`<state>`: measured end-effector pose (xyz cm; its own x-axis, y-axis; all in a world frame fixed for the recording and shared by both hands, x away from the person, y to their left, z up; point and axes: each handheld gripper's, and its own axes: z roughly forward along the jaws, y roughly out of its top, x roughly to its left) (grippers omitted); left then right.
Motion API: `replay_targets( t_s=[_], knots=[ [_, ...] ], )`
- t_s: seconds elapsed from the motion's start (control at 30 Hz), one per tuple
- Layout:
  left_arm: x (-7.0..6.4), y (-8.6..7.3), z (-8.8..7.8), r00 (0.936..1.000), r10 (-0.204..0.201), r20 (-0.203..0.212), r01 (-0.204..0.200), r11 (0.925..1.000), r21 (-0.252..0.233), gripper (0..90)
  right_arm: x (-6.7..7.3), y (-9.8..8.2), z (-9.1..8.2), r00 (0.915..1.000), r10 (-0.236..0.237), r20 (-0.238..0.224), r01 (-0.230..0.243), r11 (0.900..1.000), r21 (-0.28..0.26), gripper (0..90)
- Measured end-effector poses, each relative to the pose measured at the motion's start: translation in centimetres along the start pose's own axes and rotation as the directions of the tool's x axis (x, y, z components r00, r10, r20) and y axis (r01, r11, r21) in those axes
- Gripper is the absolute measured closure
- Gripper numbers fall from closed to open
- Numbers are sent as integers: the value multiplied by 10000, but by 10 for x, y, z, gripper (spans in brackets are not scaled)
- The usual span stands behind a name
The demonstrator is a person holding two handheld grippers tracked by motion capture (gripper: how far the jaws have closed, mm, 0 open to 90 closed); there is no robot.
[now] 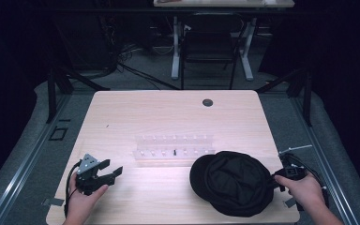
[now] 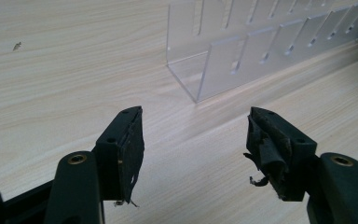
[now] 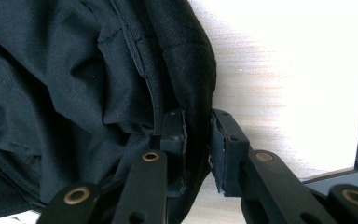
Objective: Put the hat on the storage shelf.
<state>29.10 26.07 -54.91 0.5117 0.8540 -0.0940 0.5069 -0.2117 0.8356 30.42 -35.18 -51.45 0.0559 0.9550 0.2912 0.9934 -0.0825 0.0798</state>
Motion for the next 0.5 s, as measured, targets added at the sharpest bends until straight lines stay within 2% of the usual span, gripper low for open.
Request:
replay_targets(
  t_s=[0.03, 0.07, 0.1, 0.23, 0.27, 0.43, 0.5],
  knots=[
    [0, 0, 0, 10000, -1, 1, 1, 10000, -3, 368, 1, 0, 0, 10000, 66, 28, -66, 10000, -21, 783],
    [0, 0, 0, 10000, 22, 2, -22, 10000, 0, 368, 1, 0, -1, 10000, 52, -79, -51, 9998, 173, 792],
    [0, 0, 0, 10000, 22, 1, -22, 10000, -2, 368, 1, 0, 0, 10000, -86, -39, 86, 9999, 53, 799],
    [0, 0, 0, 10000, -13, 10, 13, 10000, -2, 368, 2, 2, -1, 9998, -173, -27, 174, 9996, 222, 826],
    [0, 0, 0, 10000, -17, 7, 17, 10000, -5, 368, 3, 2, -2, 9999, -26, -99, 29, 9997, 245, 836],
    [0, 0, 0, 10000, 10, 16, -10, 10000, 5, 368, 5, 2, -7, 9995, -168, -263, 172, 9998, 140, 862],
    [0, 0, 0, 10000, 11, 12, -11, 10000, 3, 368, 6, 3, -10, 9993, -331, -160, 337, 9988, 357, 867]
  ],
)
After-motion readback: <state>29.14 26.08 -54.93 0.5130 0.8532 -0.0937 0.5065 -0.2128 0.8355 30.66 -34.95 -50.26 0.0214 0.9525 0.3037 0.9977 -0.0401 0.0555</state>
